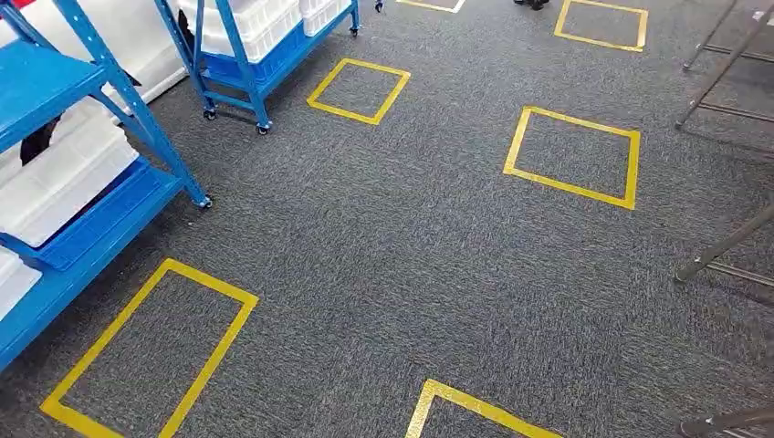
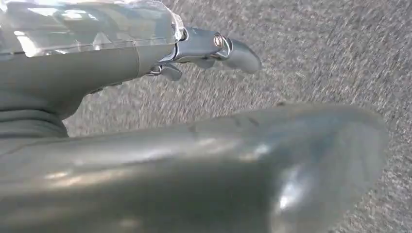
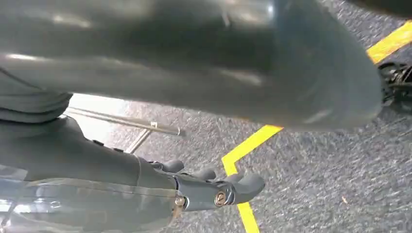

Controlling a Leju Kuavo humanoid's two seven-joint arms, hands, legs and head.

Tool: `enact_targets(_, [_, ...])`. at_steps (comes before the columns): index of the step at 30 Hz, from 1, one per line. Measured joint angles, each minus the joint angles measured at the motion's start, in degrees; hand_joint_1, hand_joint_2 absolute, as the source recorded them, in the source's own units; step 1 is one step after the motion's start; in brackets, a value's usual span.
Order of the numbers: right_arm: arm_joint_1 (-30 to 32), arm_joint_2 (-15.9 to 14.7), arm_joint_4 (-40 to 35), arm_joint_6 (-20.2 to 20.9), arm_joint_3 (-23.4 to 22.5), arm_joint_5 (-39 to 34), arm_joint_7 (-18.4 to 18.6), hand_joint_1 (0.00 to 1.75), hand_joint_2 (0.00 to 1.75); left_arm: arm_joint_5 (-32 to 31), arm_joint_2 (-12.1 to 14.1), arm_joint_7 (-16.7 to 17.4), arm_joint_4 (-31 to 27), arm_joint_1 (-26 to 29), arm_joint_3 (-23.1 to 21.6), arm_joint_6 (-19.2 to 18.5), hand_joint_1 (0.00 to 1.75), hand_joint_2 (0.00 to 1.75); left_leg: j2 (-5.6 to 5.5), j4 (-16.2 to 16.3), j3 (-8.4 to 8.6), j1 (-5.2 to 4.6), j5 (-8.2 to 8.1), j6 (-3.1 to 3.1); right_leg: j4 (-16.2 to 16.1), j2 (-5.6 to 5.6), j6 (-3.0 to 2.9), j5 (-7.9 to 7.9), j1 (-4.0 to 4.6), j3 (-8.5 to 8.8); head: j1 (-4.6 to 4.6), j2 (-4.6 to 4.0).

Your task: Take the parts from the cabinet and place them on the table.

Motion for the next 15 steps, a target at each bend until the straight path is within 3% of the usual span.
enact_targets(1, [-0.04,0.04,0.00,0.00,0.00,0.02,0.00,0.00,0.00,-0.08,0.11,0.08,0.00,-0.04,-0.11,0.00,0.00,0.00,0.48,0.48,-0.04,0.06,-0.36,-0.12,-0.54,-0.94,-0.54,0.30,-0.37,0.11,0.00,0.00])
enact_targets(2, [-0.11,0.04,0.00,0.00,-0.02,0.00,0.00,0.00,0.00,-0.11,0.09,0.09,0.00,-0.04,-0.31,0.00,0.00,0.00,4.60,2.28,-0.81,-0.29,-1.69,-0.28,-0.72,-1.64,-0.75,0.35,-0.21,0.25,0.00,0.00])
enact_targets(3, [-0.01,0.02,0.00,-0.09,-0.02,0.00,0.00,0.00,0.00,-0.26,0.09,0.20,0.00,-0.06,-0.46,0.00,0.00,0.00,6.65,5.87,-2.63,-0.23,-3.93,-0.52,-0.73,-2.58,-1.17,0.26,-0.11,0.22,0.00,0.00])
enact_targets(5, [0.34,-0.02,0.00,-0.26,-0.09,0.00,0.07,0.00,0.00,-0.48,0.09,0.22,0.00,-0.30,-0.81,0.00,0.00,0.00,7.73,14.53,-6.76,0.07,-7.89,-0.89,-0.70,-4.42,-1.40,0.16,0.30,0.16,-0.02,0.00])
enact_targets(6, [0.36,-0.11,0.00,-0.37,-0.11,0.00,0.07,0.00,0.00,-0.52,0.09,0.26,0.00,-0.30,-0.92,0.00,0.00,0.00,7.90,17.28,-8.02,0.13,-8.54,-1.00,-0.65,-5.24,-1.47,0.10,0.43,0.12,-0.02,0.00])
enact_targets(7, [0.34,-0.11,0.00,-0.46,-0.13,0.00,0.11,0.00,0.00,-0.59,0.09,0.26,0.00,-0.23,-1.03,0.00,0.00,0.00,8.03,17.37,-7.98,0.16,-7.77,-1.05,-0.64,-6.02,-1.51,0.05,0.51,0.14,0.00,0.00])
enact_targets(8, [0.30,-0.13,0.00,-0.55,-0.15,-0.04,0.13,0.00,0.00,-0.66,0.09,0.28,0.00,-0.23,-1.14,0.00,0.00,0.00,8.17,14.99,-6.77,0.16,-6.04,-0.97,-0.62,-6.70,-1.52,-0.03,0.61,0.19,-0.02,0.00])
enact_targets(9, [0.19,-0.13,0.00,-0.59,-0.20,-0.09,0.13,0.00,0.00,-0.66,0.09,0.28,0.00,-0.20,-1.22,0.00,0.00,0.00,8.55,9.96,-4.11,0.14,-3.39,-0.73,-0.62,-7.42,-1.48,-0.08,0.66,0.33,-0.02,0.00])
enact_targets(10, [0.10,-0.13,0.00,-0.59,-0.22,-0.09,0.20,0.00,0.00,-0.66,0.09,0.28,0.00,-0.22,-1.25,0.00,0.00,0.00,9.98,4.33,-1.05,-0.06,-1.06,-0.30,-0.63,-8.01,-1.39,-0.20,0.72,0.53,0.00,0.00])
enact_targets(11, [0.11,-0.13,0.00,-0.59,-0.26,-0.09,0.22,0.00,0.00,-0.66,0.11,0.28,0.00,-0.35,-1.25,0.00,0.00,0.00,13.21,0.45,0.87,-0.54,-0.76,0.29,-0.63,-8.50,-1.20,-0.32,0.81,0.70,-0.02,0.00])
enact_targets(15, [-0.46,-0.15,0.00,-0.39,-0.55,0.20,0.28,0.00,0.00,-0.57,0.22,0.24,0.00,-0.34,-1.27,0.00,0.00,0.00,10.99,-0.03,0.42,-1.21,-0.47,1.39,-0.79,-10.68,-0.05,-0.48,0.85,1.13,0.00,0.00])
